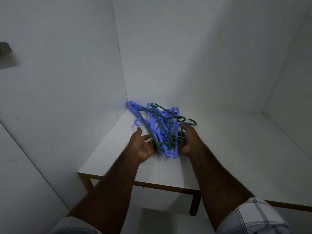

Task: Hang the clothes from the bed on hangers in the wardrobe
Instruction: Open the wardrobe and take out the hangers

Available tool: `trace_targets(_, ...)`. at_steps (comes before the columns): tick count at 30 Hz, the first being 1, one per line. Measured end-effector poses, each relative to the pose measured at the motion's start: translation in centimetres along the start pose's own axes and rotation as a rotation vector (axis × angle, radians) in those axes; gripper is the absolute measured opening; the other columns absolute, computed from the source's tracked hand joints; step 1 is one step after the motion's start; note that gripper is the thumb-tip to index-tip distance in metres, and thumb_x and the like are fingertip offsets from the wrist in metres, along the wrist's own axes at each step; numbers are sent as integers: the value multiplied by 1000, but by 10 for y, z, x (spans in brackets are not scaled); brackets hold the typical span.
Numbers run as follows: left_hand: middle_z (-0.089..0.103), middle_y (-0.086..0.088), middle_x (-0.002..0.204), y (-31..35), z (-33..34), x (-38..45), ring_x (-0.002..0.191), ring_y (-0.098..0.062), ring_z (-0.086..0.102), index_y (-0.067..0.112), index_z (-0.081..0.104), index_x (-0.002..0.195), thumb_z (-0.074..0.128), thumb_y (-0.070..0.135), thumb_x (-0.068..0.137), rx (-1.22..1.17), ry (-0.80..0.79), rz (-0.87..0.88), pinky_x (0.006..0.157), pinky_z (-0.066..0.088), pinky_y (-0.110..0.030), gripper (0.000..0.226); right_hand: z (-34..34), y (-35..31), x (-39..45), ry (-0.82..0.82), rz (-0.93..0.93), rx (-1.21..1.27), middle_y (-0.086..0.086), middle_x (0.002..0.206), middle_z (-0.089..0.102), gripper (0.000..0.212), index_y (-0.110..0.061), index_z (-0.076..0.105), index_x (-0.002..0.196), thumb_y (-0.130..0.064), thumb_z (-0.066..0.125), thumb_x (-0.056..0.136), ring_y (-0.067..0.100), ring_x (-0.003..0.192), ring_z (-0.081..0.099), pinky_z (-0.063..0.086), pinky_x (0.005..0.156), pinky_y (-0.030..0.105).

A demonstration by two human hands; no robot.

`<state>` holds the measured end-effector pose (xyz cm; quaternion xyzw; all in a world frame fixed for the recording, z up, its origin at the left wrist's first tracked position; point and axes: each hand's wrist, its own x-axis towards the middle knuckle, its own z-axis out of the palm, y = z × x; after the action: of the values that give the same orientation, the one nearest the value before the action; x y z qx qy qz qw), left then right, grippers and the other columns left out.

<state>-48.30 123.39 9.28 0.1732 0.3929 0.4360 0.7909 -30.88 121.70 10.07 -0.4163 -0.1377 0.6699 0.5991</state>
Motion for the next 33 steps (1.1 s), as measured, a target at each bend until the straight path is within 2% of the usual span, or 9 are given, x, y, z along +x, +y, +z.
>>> trace_targets(3, 69, -25, 117, 2, 3, 7, 104, -41, 70, 0, 52, 133, 39, 65, 98, 27, -25, 1, 77, 58, -54, 75, 0, 4, 8, -47, -21, 22, 18, 89, 73, 39, -4, 69, 115, -36, 50, 101, 31, 73, 73, 61, 60, 41)
trace_targets(6, 73, -23, 109, 2, 3, 11, 94, -39, 73, 2, 57, 130, 38, 63, 100, 80, -19, 11, 75, 57, -52, 71, 0, 7, 11, -42, -28, 15, 19, 98, 74, 42, -5, 68, 117, -40, 51, 101, 34, 80, 74, 61, 63, 45)
trace_targets(10, 70, -22, 118, 1, 3, 18, 108, -38, 68, 7, 62, 127, 42, 56, 102, 107, -20, 18, 85, 57, -51, 58, -3, 14, 17, 12, -37, -2, 18, 96, 76, 39, -4, 68, 114, -36, 47, 104, 32, 78, 75, 62, 65, 49)
trace_targets(14, 68, -23, 123, -1, -1, 26, 113, -41, 66, 11, 66, 124, 50, 48, 102, 159, -27, 21, 95, 54, -55, 47, -7, 21, 19, 39, -49, 8, 19, 99, 75, 36, -2, 67, 116, -28, 42, 107, 33, 86, 73, 59, 76, 50)
trace_targets(18, 66, -23, 127, -3, -3, 28, 118, -41, 63, 4, 65, 129, 46, 44, 104, 191, -13, -2, 96, 52, -55, 50, -7, 22, 15, 45, -57, 1, 22, 105, 74, 36, 1, 64, 121, -25, 45, 106, 34, 89, 73, 61, 70, 46)
trace_targets(24, 65, -23, 127, -3, -2, 17, 116, -40, 64, 1, 67, 122, 39, 34, 107, 216, 12, 11, 86, 56, -53, 45, -5, 25, 10, 49, -100, -94, 26, 118, 68, 38, 3, 62, 125, -25, 46, 105, 41, 114, 64, 51, 98, 55)
trace_targets(26, 67, -23, 125, -2, -2, 11, 109, -39, 67, 0, 64, 126, 38, 28, 107, 214, 27, 15, 78, 58, -50, 42, -2, 28, 8, 46, -115, -138, 27, 115, 69, 38, 5, 62, 124, -24, 46, 105, 40, 104, 68, 55, 93, 53)
trace_targets(30, 71, -22, 113, -3, 1, -1, 96, -37, 70, -1, 64, 125, 36, 20, 107, 215, 42, 27, 70, 57, -49, 40, 3, 31, 1, 46, -154, -223, 22, 96, 72, 30, 6, 63, 117, -18, 49, 104, 30, 75, 71, 61, 61, 39)
trace_targets(33, 71, -23, 107, -4, 2, -7, 90, -37, 71, -3, 63, 123, 35, 17, 107, 205, 61, 39, 64, 59, -47, 38, 6, 36, -3, 46, -175, -270, 24, 96, 70, 21, 6, 63, 111, -11, 54, 101, 33, 75, 70, 60, 59, 39)
